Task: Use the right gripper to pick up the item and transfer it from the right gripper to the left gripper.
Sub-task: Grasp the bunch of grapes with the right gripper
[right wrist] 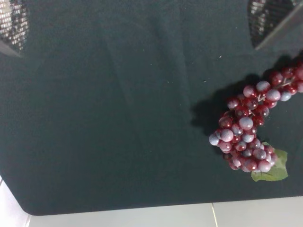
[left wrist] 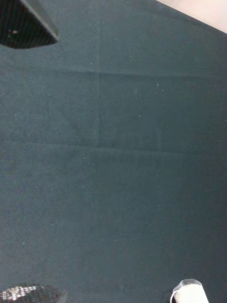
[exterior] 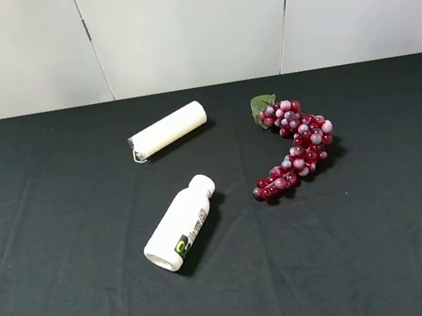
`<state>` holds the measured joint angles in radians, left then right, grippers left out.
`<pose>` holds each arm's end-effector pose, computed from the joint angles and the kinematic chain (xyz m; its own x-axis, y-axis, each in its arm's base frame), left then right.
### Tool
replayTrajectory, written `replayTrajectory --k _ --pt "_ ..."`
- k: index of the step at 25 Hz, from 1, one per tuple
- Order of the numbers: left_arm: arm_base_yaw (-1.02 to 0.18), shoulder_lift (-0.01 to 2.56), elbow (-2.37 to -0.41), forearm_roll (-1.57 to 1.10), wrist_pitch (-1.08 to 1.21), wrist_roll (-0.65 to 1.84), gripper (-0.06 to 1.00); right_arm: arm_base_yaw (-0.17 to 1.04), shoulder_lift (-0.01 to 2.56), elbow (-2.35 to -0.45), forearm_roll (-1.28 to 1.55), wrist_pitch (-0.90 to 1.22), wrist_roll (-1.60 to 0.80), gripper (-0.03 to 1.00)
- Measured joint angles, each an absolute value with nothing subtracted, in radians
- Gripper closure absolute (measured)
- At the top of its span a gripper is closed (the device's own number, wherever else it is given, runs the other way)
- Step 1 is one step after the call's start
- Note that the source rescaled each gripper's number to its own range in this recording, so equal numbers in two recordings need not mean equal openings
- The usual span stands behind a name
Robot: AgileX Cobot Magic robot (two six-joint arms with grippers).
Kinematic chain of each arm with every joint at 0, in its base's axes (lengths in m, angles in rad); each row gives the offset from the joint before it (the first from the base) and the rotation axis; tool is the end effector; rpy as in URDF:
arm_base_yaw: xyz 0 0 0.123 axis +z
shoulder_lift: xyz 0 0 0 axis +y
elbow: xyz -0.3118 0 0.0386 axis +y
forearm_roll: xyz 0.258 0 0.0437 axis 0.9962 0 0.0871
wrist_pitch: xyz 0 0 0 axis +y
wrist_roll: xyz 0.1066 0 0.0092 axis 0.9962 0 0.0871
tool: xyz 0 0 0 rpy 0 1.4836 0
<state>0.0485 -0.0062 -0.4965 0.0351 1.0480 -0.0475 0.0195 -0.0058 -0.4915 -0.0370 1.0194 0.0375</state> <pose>-0.0113 0.0027 0.2749 -0.4390 -0.0513 -0.8970 -0.0889 0.9960 -0.0134 -0.0091 -0.0036 0.2761 -0.4207 0.0099 -0.9071 0.0167 0.9999 0.0032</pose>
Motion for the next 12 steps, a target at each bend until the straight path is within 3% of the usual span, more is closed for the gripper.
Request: replayTrajectory --k 12 --pt "0.049 -0.006 -0.496 0.035 1.048 -0.047 -0.04 0.019 -0.006 -0.492 -0.037 1.019 0.037 -0.03"
